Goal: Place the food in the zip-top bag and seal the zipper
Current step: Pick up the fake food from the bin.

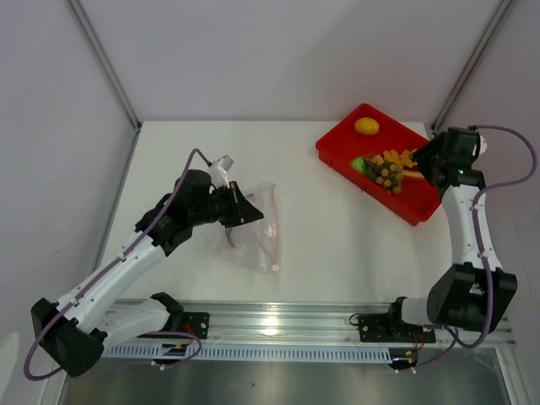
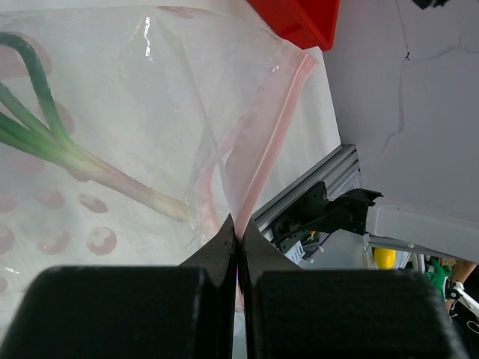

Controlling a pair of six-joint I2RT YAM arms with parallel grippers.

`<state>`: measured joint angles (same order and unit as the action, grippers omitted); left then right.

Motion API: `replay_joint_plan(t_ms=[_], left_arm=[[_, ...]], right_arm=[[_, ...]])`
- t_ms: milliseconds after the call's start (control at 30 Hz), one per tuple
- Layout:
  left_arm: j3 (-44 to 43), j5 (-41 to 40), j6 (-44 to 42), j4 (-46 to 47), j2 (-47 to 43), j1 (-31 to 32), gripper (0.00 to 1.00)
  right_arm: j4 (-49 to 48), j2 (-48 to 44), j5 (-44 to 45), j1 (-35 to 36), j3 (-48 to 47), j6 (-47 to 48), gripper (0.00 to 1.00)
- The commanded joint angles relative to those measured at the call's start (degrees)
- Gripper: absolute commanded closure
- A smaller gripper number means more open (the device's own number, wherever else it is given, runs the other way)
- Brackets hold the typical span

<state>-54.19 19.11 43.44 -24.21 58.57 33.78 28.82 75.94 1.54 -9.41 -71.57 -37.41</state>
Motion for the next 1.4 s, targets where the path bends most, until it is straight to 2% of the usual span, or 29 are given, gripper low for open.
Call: replay_joint_plan(t_ms=[0,133,333,500,867,1167,1233,1267,1300,1367], left_arm=[[0.0,-0.5,-1.5,1.8,-2.6,-0.3,0.99],[0.5,0.3,-1.9,2.5,-3.1,-0.3,0.99],[2.9,1.9,-1.8,5.5,-3.6,-0.4,0.99],[2.6,2.9,-2.6,5.5,-3.0,-0.4,1.00],[2.4,4.2,-3.3,6.4,-1.7,-0.5,0.99],[3.0,4.7,-3.0,6.9,-1.4,-0.4,1.00],[3.1,4.9,-2.9,7.0,-1.3,-0.4,0.99],[3.4,4.9,-2.9,7.0,-1.3,-0.5,0.99],[3.4,4.9,-2.8,6.9,-1.3,-0.5,0.99],[3.4,4.9,-2.7,6.8,-1.2,-0.5,0.99]], right_arm=[[-7.3,4.6,3.5,-5.4,0.8,-4.9,0.41],[-11.8,12.3,2.4,-8.7,0.4,-8.7,0.44],[-18.0,25.1,2.1,-9.6,-2.3,-10.9,0.48],[-18.8,34.2,2.8,-9.6,-5.9,-12.4,0.48],[-22.2,40.9,4.6,-9.8,-8.1,-14.4,0.47],[-19.9,44.9,4.3,-10.1,-11.6,-16.3,0.47],[-20.1,45.3,4.3,-10.3,-11.6,-16.6,0.52],[-20.3,45.3,4.1,-10.4,-11.5,-16.5,0.61],[-20.3,45.3,4.2,-10.4,-11.3,-16.3,0.66],[-20.7,44.9,4.0,-10.4,-10.8,-15.9,0.86]])
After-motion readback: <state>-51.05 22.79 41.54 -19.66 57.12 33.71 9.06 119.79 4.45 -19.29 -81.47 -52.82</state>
